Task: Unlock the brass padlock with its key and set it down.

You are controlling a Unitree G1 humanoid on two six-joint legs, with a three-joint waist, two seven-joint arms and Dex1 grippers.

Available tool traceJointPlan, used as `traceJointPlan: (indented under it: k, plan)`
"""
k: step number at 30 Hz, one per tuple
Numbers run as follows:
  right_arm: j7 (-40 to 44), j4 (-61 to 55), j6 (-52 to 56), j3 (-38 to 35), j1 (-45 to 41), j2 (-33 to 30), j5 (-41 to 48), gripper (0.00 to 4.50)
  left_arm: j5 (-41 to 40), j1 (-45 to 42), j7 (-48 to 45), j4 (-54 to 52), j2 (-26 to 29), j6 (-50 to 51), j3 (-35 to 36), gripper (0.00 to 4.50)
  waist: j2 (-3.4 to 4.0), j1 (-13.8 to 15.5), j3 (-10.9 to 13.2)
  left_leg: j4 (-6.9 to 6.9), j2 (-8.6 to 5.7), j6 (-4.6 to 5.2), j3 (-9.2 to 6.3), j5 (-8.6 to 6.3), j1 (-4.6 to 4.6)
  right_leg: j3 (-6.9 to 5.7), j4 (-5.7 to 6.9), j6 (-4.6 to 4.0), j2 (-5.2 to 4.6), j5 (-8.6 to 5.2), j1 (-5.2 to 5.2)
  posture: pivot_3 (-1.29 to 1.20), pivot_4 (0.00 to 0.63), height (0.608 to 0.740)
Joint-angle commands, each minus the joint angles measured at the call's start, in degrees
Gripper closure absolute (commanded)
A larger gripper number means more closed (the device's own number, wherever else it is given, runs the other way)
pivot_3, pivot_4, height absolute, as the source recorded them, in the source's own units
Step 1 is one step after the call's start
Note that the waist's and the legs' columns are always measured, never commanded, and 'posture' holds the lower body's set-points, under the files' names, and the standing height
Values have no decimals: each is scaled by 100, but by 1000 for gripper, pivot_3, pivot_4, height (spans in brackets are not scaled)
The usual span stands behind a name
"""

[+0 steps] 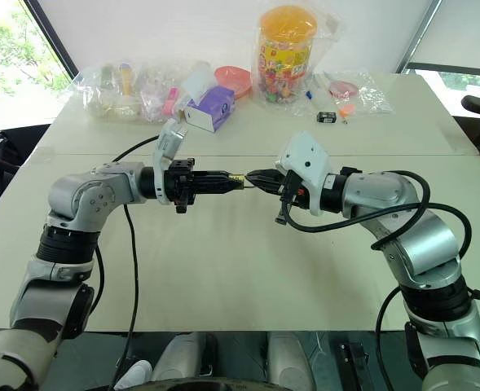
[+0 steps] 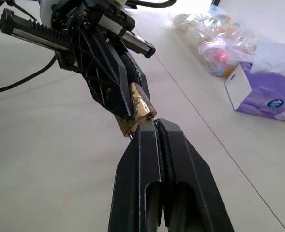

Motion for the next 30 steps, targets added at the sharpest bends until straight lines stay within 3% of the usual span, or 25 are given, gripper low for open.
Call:
traceJointPlan:
  k: [1,30]
  plan:
    - [22,-7,-184,-40,21,-75,-68,4452,-160,-19,-40,-245,61,14,142,4500,0,0,0,0,0,0,0,0,0,0,0,0,0,0,0,0,150,740]
    - [178,41,-550,105,167,-182,-332,4452,-182,-26,-32,-227,63,-29,124,4500,0,1,0,-1,0,0,0,0,0,0,-2,0,2,0,0,0,150,740]
